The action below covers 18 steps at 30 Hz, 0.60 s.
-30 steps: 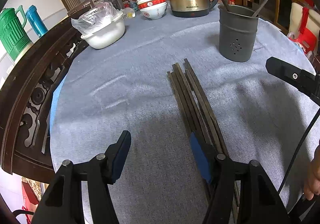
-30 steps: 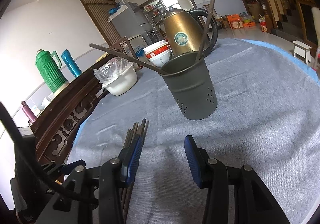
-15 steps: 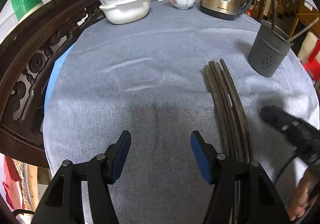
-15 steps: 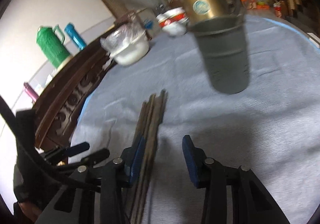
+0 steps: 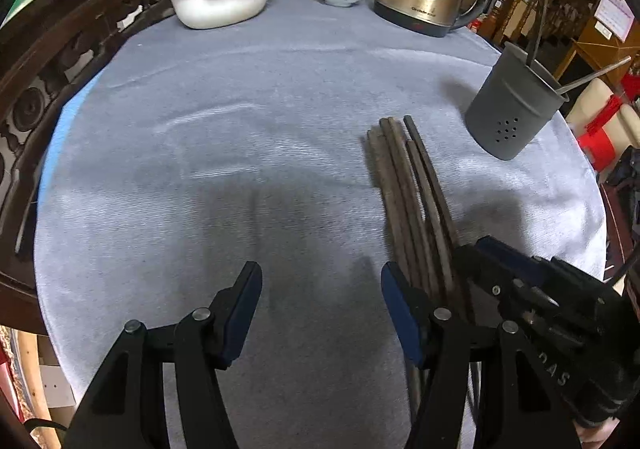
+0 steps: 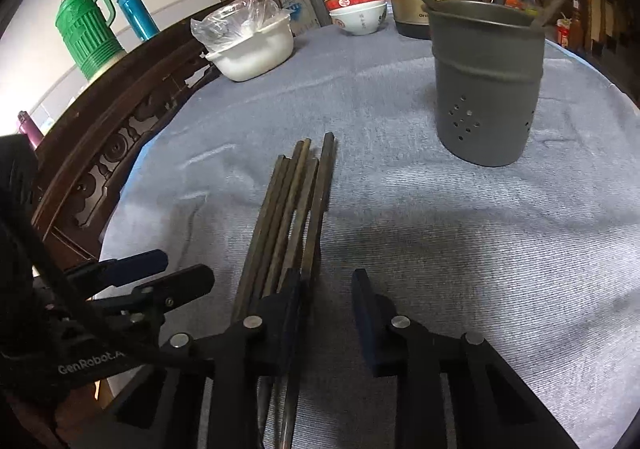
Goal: Organize utensils
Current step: 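Lower the left gripper and pinch another chopstick from the bundle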
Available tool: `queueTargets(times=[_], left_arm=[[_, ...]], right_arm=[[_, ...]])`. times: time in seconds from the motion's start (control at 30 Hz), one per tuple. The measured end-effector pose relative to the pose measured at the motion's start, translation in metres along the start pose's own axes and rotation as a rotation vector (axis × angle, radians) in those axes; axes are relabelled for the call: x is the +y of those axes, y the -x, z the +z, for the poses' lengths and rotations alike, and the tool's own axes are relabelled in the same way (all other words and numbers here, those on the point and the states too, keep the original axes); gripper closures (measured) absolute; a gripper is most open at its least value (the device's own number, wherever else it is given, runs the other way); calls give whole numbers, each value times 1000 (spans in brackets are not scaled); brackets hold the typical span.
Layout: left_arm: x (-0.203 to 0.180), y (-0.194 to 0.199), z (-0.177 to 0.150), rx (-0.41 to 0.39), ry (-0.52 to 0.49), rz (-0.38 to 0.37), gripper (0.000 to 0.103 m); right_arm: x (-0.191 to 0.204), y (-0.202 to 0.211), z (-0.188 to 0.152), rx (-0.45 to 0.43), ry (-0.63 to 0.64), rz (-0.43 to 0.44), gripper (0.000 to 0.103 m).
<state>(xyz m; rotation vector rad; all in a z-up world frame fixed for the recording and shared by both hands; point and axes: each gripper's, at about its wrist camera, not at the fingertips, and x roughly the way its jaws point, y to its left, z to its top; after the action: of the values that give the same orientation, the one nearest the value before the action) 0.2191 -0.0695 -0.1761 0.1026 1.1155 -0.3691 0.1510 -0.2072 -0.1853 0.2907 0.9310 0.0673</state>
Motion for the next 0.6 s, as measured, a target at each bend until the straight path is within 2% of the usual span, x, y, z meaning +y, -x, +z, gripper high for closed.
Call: queueTargets(times=[0.2, 0.6], left_arm=[[-5, -10, 4, 23, 5, -44, 40], [-7, -19, 14, 26, 19, -75, 39]], right_arm=[[0, 4, 2, 2, 25, -39, 74], [-24, 9, 2, 11, -29, -13, 74]])
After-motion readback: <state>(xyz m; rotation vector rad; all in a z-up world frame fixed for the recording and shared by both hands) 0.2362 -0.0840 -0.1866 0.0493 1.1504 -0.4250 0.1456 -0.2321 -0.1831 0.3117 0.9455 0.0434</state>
